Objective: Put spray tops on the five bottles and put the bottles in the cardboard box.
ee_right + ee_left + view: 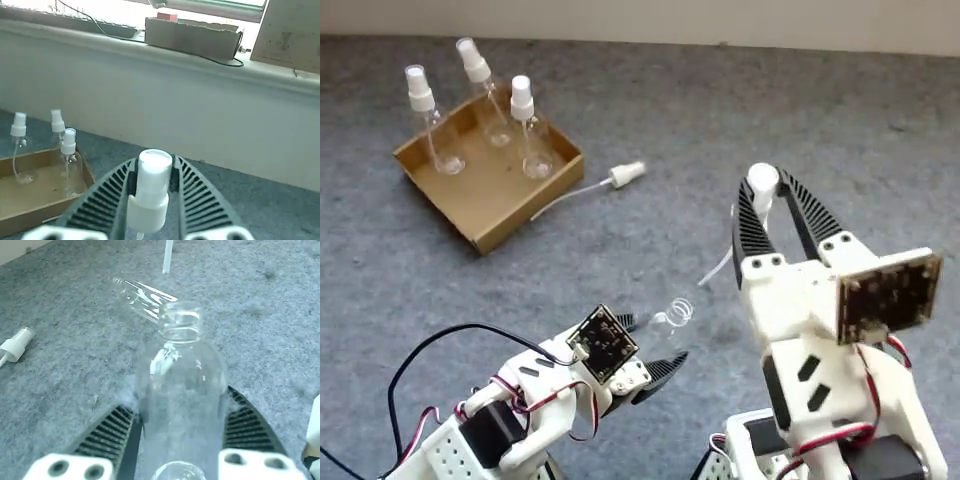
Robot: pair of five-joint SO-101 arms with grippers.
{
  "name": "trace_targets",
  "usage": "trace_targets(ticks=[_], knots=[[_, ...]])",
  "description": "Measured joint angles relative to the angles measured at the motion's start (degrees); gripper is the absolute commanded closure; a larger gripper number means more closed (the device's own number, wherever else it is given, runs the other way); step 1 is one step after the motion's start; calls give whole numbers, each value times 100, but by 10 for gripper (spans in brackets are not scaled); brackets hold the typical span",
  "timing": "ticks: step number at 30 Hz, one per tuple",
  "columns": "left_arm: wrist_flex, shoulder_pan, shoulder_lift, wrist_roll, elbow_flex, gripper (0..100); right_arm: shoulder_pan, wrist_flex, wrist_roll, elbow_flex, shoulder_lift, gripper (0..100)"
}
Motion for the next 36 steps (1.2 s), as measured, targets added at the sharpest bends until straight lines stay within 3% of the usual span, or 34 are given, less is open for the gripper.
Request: trace_targets(ticks=[28, 36], knots=[[-237, 0, 9, 0, 149, 912, -237, -18, -35, -97, 0, 994], [-237, 0, 9, 0, 149, 913, -1029, 149, -35, -290, 0, 994]])
